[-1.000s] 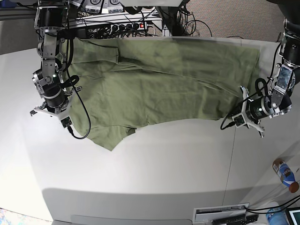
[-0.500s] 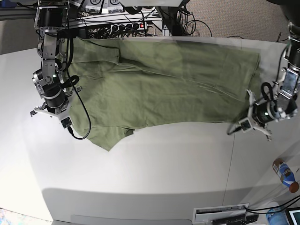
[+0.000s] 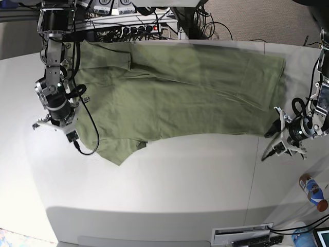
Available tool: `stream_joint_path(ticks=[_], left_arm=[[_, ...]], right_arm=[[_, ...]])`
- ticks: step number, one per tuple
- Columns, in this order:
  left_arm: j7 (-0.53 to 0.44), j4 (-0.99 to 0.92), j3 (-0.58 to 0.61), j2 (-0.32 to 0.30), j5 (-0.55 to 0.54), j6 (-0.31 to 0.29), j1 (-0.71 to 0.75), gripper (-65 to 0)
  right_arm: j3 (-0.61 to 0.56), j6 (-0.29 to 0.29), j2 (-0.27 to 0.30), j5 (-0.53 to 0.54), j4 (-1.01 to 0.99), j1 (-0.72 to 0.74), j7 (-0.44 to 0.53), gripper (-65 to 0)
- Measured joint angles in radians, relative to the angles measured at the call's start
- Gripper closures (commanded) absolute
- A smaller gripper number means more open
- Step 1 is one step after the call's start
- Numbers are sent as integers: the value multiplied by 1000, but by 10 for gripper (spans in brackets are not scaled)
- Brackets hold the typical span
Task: Fold the T-shirt properly
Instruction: 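Open the left gripper and move it to the shirt's hem edge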
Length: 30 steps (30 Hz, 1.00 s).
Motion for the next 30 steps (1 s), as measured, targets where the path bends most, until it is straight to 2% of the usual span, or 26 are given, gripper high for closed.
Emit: stream_joint_path(ticks=[3, 8, 11, 18, 20, 26, 28, 30], left_arm=[[10, -79, 0, 13, -31, -74, -45, -309], [11, -198, 0, 29, -113, -63, -112, -309], [16, -219, 0, 25, -114, -63, -117, -309], [133, -220, 0, 26, -187, -63, -117, -307], [195, -220, 0, 26, -211, -63, -117, -307], [353, -220, 0, 26, -431, -63, -117, -304], [365, -220, 0, 27, -459, -63, -117, -295], [367, -220, 0, 26, -462, -63, -117, -259]], right_arm=[[0, 0, 0, 0, 0, 0, -4, 0], [0, 0, 0, 0, 0, 0, -5, 0], [0, 0, 0, 0, 0, 0, -4, 0], [0, 0, 0, 0, 0, 0, -3, 0], [0, 0, 0, 0, 0, 0, -3, 0], [0, 0, 0, 0, 0, 0, -3, 0], [0, 0, 0, 0, 0, 0, -4, 0], [0, 0, 0, 0, 0, 0, -3, 0]])
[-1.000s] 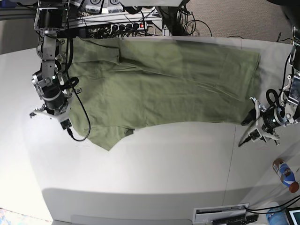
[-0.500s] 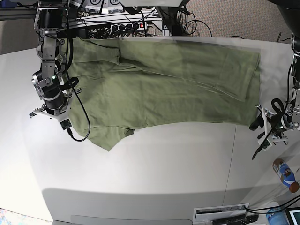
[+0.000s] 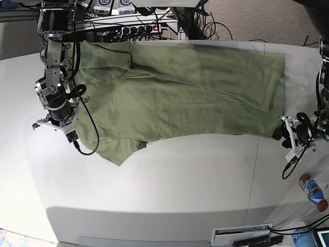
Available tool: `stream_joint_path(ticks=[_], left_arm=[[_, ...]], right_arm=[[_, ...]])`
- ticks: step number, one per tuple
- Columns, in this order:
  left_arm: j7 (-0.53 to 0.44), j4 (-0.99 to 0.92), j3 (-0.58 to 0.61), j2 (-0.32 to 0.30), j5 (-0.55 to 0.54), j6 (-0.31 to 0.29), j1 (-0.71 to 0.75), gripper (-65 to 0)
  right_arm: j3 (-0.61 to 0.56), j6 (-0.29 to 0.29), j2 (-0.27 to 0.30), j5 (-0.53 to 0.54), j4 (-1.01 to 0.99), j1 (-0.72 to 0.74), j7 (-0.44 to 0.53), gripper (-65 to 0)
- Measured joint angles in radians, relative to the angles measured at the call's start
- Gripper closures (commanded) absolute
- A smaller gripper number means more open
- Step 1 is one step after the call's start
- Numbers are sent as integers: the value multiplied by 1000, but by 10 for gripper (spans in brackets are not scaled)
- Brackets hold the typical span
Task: Fold the T-shirt properly
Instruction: 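Open the left gripper and move it to the shirt's hem edge, then move the right gripper along the shirt toward the sleeve edge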
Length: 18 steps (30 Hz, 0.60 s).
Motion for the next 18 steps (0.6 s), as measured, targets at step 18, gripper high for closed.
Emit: stream_joint_path(ticks=[18], left_arm=[[107, 0, -4, 9, -134, 3, 14, -93]], right_arm=[[0, 0, 0, 0, 0, 0, 0, 0]])
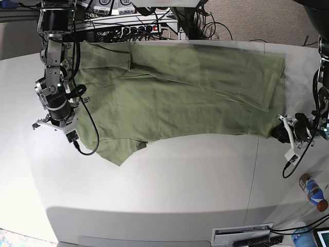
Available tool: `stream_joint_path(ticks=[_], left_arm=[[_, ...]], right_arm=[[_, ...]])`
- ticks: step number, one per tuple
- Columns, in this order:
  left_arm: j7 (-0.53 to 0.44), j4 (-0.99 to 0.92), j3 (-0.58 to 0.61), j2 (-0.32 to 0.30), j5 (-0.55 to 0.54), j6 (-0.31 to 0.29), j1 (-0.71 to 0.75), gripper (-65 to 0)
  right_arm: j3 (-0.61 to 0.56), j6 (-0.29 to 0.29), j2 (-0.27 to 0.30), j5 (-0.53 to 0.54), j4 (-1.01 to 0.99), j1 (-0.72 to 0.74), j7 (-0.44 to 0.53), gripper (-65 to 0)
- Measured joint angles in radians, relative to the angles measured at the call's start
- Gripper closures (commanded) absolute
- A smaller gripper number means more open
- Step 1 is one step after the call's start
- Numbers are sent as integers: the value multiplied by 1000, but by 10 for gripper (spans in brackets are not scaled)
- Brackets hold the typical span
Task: Fold the T-shirt properly
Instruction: 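Move the right gripper along the shirt toward the sleeve edge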
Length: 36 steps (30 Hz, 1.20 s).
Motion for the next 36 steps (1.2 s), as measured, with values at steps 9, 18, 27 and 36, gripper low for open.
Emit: stream_joint_path(ticks=[9, 18, 27, 36], left_arm=[[-7, 5, 0, -3, -22, -3, 2, 0], [8, 87, 1, -99, -158, -3, 5, 0], [74, 116, 0, -114, -237, 0, 22, 0], [75, 118, 1, -114, -237, 0, 63, 0]], right_arm=[[0, 0, 0, 0, 0, 0, 0, 0], [1, 0, 0, -13, -1, 29, -2, 0], [1, -3, 0, -36, -225, 151, -8, 0], [-30, -6, 0, 48, -280, 238, -4, -160]])
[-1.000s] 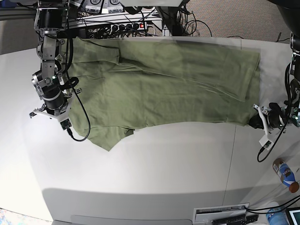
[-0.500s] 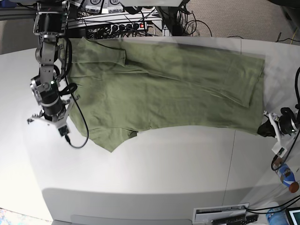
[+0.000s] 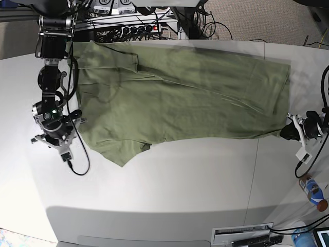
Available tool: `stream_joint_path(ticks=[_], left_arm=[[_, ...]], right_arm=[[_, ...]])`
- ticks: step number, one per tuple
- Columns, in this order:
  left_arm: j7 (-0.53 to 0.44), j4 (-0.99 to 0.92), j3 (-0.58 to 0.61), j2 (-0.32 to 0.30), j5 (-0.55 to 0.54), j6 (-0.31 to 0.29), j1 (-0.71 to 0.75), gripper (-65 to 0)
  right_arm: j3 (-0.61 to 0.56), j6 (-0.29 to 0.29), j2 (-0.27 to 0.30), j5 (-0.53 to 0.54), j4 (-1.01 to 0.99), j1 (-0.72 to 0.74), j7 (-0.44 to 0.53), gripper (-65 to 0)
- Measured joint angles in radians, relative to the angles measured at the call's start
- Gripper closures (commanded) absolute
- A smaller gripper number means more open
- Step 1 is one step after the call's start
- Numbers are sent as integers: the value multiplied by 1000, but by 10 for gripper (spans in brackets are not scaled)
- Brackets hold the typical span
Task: Fold the T-shirt properly
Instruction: 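Move the right gripper along the shirt toward the sleeve edge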
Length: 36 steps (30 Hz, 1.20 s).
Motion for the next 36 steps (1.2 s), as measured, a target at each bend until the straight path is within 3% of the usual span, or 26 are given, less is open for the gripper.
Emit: stream_joint_path(ticks=[4, 8, 18, 28, 36], left_arm=[[-17, 0, 0, 0, 1, 0, 1, 0], [-22, 0, 0, 0, 1, 0, 0, 0], [-19, 0, 0, 0, 10, 0, 0, 0], [-20, 0, 0, 0, 25, 0, 0, 0], [-23, 0, 0, 0, 46, 0, 0, 0]], right_arm=[[-40, 2, 0, 0, 0, 19, -2, -168], [-45, 3, -3, 5, -20, 19, -19, -251], [-43, -9, -17, 27, -192, 45, 62, -251], [-45, 3, -81, 82, -204, 106, 18, -251], [-45, 3, -80, 79, -204, 111, 4, -246]])
